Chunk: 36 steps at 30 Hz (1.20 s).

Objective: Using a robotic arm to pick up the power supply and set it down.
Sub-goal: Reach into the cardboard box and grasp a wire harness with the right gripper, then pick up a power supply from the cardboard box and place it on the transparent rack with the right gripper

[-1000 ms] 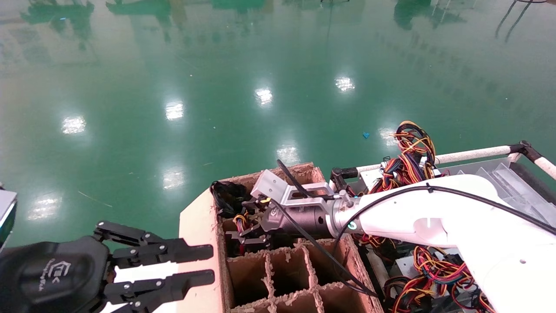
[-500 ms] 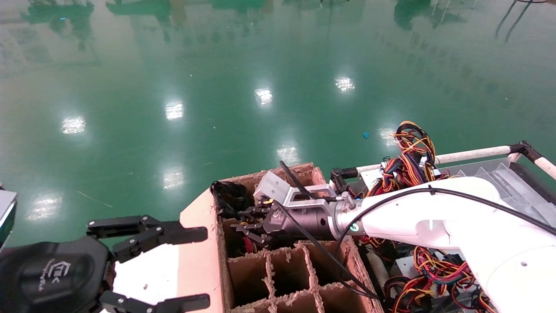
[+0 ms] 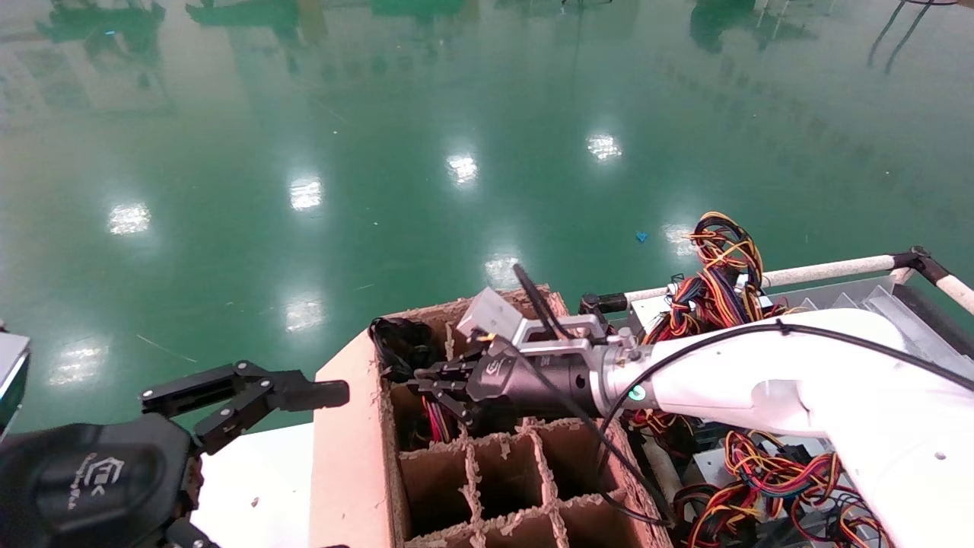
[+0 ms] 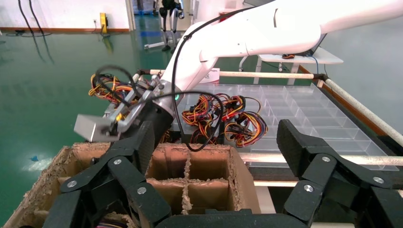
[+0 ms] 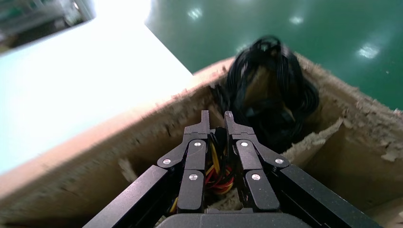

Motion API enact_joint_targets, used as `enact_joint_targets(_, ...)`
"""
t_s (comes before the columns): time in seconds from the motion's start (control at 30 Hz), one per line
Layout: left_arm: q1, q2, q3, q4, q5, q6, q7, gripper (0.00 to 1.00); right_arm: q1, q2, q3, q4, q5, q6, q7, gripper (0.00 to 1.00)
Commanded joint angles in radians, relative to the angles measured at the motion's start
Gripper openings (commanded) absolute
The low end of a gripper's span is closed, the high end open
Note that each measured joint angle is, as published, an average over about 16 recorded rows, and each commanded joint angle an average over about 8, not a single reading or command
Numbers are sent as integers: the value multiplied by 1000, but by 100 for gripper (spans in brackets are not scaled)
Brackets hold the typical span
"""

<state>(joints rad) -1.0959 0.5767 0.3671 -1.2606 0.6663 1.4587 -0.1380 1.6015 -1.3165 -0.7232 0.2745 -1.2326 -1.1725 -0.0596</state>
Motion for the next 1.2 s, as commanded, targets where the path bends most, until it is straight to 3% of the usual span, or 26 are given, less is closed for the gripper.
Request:
enact_joint_targets(0.03,0,0,0,0,0,0,0,100,3,5,6,-8,13,-15,3,0)
enact_joint_targets(0.63,0,0,0,0,0,0,0,100,72,124,115,13,187,-229,56,0)
enact_joint_targets(1.2,0,0,0,0,0,0,0,100,285,321,167,91,242,-364,154,0)
